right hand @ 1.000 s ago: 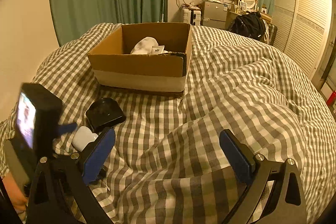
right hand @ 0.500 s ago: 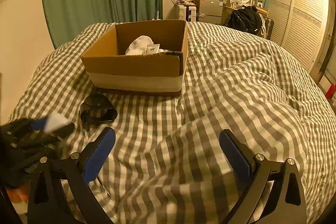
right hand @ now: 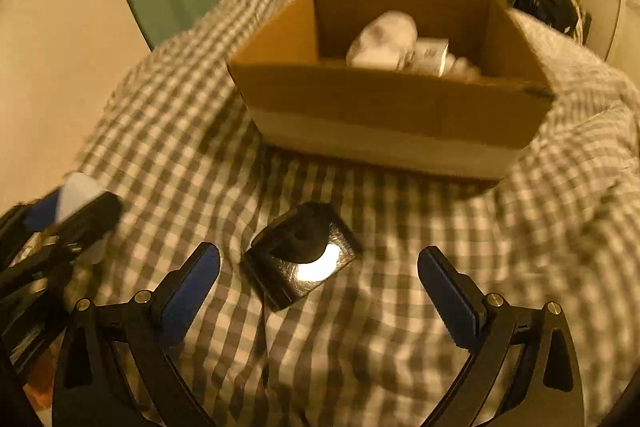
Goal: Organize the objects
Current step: 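Grasp the white earbud case with the left tool while the right tool grasps the black tape roll, then carry the earbud case and black tape roll into the box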
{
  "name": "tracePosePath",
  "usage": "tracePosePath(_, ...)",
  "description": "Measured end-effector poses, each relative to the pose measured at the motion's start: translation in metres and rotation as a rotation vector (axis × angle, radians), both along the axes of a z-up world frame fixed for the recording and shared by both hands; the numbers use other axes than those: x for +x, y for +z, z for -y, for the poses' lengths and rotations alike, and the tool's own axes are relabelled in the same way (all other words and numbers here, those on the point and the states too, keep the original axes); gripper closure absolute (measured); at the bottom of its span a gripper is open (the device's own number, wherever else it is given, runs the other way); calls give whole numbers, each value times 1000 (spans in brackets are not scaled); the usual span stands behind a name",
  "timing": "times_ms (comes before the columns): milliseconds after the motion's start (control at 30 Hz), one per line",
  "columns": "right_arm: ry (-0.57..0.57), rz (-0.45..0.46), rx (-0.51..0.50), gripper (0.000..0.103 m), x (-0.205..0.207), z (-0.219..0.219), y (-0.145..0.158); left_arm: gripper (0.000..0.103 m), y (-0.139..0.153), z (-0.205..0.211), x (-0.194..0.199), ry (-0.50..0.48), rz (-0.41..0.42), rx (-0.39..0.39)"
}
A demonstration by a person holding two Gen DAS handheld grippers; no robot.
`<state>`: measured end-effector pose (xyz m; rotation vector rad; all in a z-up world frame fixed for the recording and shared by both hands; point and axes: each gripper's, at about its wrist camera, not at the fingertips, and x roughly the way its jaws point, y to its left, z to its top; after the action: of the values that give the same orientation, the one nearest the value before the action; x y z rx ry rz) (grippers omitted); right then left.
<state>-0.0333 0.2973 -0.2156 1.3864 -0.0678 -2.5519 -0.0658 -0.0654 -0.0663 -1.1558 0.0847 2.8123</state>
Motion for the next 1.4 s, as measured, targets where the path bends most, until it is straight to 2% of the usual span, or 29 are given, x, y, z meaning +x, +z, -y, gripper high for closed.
tracePosePath(200, -5, 113, -6, 4, -33, 7, -32, 53, -8, -1, -6, 18, 29, -1)
tracePosePath(300, 6, 155, -46, 21, -36, 5, -43, 53, -9, -6, -5, 13, 33, -14)
tracePosePath(400, 22, 158, -56, 48, -28, 1, -45, 53, -9, -9, -4, 6, 46, -5)
tracePosePath(500, 17, 138, -79, 54, -17, -8, -40, 53, -6, -14, 1, -2, 46, -15)
tracePosePath(667, 8, 61, -11, 54, 6, -15, -25, 53, 1, -22, 9, -32, 52, -4)
tracePosePath(833, -14, -9, -15, 54, 28, -35, -4, 53, 8, -31, 18, -69, 57, 16)
tracePosePath(1133, -34, -157, 54, 54, 61, -50, 50, 53, 26, -40, 26, -107, 52, 56)
tracePosePath(1400, -62, -252, 89, 54, 80, -78, 105, 53, 58, -54, 14, -171, 22, 116)
